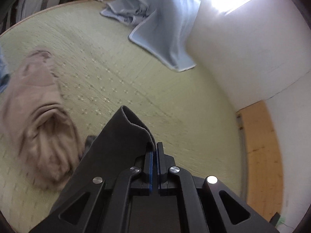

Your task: Fold clothes

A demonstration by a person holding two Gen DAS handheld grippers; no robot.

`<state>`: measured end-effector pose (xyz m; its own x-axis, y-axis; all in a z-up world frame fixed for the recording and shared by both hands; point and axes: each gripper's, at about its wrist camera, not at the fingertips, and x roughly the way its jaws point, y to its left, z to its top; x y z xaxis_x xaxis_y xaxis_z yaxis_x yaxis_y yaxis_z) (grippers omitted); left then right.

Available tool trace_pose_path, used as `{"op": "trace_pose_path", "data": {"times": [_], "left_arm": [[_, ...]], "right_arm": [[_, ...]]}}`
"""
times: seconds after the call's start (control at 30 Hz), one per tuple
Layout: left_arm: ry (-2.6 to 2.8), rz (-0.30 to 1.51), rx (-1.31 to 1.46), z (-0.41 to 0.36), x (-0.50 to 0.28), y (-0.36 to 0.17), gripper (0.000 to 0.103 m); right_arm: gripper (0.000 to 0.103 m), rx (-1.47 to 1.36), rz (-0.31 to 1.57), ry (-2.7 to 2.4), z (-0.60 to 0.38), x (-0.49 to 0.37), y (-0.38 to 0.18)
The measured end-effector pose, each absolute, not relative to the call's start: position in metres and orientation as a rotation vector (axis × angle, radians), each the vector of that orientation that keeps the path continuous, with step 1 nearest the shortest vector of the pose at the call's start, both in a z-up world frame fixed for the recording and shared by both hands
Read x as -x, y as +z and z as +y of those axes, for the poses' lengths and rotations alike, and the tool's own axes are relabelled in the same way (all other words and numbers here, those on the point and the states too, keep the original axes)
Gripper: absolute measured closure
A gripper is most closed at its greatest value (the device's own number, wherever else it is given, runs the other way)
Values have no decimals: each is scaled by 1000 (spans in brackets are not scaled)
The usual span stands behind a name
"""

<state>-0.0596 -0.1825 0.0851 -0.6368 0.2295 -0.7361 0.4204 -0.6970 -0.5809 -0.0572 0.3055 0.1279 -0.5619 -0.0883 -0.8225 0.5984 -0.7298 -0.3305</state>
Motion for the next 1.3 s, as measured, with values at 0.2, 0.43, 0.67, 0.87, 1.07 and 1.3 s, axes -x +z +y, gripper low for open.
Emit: {"op": "trace_pose_path", "data": {"times": [0.2,0.43,0.67,0.87,1.07,1.3], "left_arm": [[-2407,1027,-1407,-171,134,18,102],[-2381,899,-1490,-156,172,-27,102],[-2406,966,-1525,-167,179,-39,97],[-2513,1036,-1193,-215,150,0,56],[-2540,960,-1147,-237,104,21,46],[-2563,912,-1170,-245,10,31,37]], "right_arm": [[102,-1306,823,-2242,304,134,68],[102,-1446,804,-2160,303,207,4],[85,-1518,727,-2221,317,233,-19],[58,-1596,659,-2399,348,243,-23],[58,-1538,660,-2434,345,221,-12],[53,-1318,536,-2555,338,164,52]]}}
